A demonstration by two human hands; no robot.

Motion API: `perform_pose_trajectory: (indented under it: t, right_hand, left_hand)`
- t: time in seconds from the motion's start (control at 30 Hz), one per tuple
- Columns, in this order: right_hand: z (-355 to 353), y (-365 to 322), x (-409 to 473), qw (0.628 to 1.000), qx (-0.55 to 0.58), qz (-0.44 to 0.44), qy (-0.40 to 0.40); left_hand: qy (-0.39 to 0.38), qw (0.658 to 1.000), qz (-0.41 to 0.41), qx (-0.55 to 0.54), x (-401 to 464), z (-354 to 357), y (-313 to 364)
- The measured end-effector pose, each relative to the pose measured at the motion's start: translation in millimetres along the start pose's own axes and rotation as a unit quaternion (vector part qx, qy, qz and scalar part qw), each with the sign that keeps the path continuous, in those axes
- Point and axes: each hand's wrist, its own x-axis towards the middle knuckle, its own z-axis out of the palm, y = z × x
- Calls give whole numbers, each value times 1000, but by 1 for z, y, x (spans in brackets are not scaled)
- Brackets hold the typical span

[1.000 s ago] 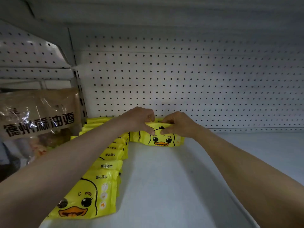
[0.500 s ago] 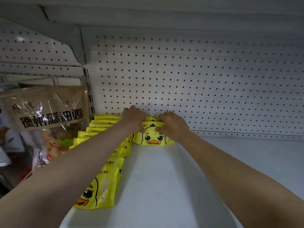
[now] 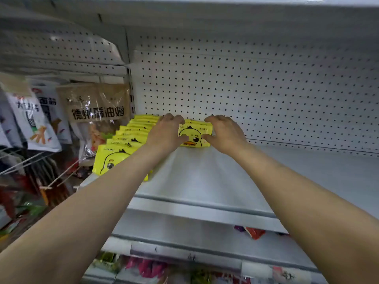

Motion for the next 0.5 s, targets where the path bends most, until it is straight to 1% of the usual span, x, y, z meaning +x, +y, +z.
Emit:
perform_pose_trajectory:
  t: [0.17,0.33,0.5]
  right_hand:
    - [-21,-29,-65,999,18,-30,5]
    - [-20,-69,-121,995,47,-89,-12]
    - [-13,-128,-154,984,91,-149,-34]
  left_hand:
    - [35,999,-13,22,-85,-26,11]
    - [49,996,-42,62,-171,-56,7]
    - [32,990,-72,118,-243,-88,-14]
